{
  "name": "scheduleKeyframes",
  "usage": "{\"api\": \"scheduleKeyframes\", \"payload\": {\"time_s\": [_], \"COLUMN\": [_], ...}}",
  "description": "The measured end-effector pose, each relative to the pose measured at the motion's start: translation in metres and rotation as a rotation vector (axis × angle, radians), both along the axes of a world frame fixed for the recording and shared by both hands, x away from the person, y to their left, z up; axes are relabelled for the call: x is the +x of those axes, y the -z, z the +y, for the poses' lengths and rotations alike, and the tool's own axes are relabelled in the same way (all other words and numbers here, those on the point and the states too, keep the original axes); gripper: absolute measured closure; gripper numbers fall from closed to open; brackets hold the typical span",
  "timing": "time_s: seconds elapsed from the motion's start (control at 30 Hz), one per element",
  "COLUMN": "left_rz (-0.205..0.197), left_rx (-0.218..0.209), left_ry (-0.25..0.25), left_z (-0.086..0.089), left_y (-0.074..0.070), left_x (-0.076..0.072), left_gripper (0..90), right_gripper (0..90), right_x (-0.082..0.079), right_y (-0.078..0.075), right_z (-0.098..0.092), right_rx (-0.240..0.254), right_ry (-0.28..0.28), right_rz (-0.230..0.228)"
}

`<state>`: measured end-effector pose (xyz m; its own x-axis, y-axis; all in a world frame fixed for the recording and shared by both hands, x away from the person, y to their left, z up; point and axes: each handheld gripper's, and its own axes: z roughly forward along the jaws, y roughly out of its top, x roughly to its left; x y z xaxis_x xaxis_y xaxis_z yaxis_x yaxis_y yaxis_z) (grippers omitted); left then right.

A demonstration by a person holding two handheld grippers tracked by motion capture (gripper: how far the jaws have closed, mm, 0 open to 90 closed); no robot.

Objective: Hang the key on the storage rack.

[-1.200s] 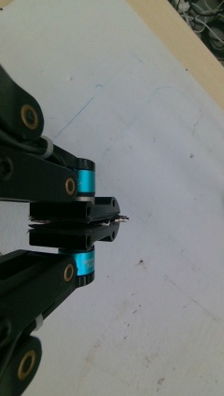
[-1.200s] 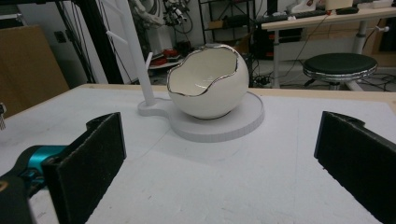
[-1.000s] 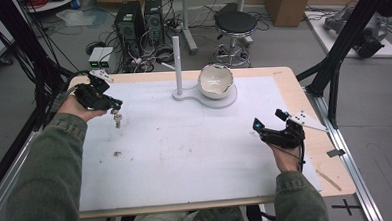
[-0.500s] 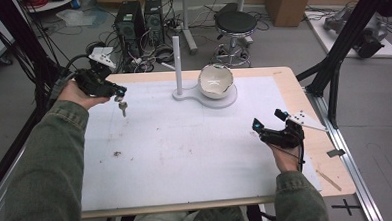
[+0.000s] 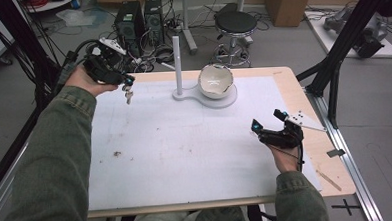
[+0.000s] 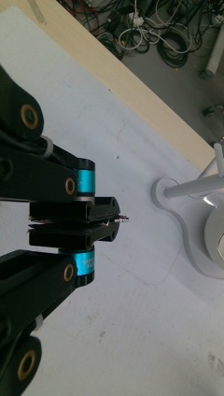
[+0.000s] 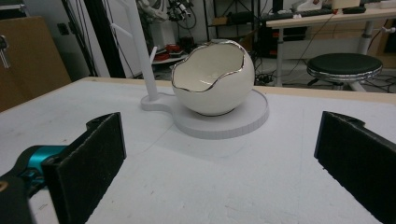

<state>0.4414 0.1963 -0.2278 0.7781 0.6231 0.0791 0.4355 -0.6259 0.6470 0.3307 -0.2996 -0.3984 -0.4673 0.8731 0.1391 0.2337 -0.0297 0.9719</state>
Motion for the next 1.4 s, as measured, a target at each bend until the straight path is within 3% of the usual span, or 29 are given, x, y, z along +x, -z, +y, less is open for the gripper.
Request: {"api": "scheduleKeyframes", "payload": {"time_s": [0.2, 0.83, 1.0, 1.4], "left_rz": [-0.013, -0.050, -0.084, -0.115], "left_rx": [0.008, -0.048, -0.054, -0.081], "left_ry": [0.007, 0.016, 0.011, -0.010], "left_z": [-0.014, -0.053, -0.064, -0.088], "left_y": [-0.008, -0.031, -0.036, -0.033], "left_x": [0.005, 0.023, 0.031, 0.047], "left_gripper": [86.9, 86.9, 86.8, 86.8], "right_gripper": [0.9, 0.9, 0.9, 0.9], "right_x": [0.000, -0.002, -0.003, -0.003], "right_y": [0.000, -0.001, -0.001, -0.001], "right_z": [0.002, 0.000, -0.001, 0.000], "right_rx": [-0.013, -0.019, -0.018, -0.028], "right_ry": [0.000, 0.000, -0.003, -0.012], "right_rz": [-0.003, -0.011, -0.013, -0.018]}}
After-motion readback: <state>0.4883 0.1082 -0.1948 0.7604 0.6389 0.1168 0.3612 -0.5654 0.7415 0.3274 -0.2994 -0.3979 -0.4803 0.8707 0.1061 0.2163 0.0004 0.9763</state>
